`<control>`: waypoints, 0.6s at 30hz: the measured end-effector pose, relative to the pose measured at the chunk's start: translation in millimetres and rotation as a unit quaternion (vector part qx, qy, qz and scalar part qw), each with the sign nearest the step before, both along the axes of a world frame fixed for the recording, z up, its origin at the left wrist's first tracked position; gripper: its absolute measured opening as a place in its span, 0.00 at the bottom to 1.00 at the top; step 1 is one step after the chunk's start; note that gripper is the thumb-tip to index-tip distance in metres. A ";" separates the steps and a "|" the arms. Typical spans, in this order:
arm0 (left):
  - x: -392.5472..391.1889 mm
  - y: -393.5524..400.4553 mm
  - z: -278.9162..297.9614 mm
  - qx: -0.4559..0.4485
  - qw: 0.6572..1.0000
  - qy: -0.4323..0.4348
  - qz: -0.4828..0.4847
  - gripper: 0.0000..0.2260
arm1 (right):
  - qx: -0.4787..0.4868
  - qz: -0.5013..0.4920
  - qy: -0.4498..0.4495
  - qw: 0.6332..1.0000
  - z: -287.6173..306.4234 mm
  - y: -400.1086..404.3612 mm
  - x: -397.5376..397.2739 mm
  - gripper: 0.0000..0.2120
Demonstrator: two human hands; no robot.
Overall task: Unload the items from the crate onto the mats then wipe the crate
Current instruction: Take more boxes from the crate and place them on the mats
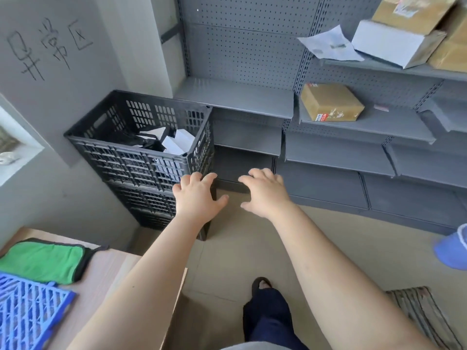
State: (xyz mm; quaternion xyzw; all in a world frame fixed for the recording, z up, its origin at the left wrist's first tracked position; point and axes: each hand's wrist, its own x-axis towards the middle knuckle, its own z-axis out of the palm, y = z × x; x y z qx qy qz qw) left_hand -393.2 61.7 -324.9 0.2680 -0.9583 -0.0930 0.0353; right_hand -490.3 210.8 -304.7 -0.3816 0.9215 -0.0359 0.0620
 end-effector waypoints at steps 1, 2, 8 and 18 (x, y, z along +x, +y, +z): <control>-14.9 -3.8 -0.2 -0.004 1.000 -0.003 0.010 0.32 | -0.003 0.010 0.000 1.000 1.0 -5.5 -17.8 0.29; -30.5 -7.8 -0.1 -0.008 1.000 -0.007 0.023 0.32 | -0.007 0.021 -0.003 1.000 2.1 -11.7 -36.2 0.29; -118.9 -28.5 9.5 -0.016 0.994 -0.025 0.109 0.32 | -0.022 0.115 -0.003 0.993 14.7 -54.5 -141.7 0.30; -170.6 -92.6 5.2 0.003 0.959 -0.060 0.278 0.34 | -0.020 0.243 -0.054 0.968 -0.9 -139.1 -236.4 0.30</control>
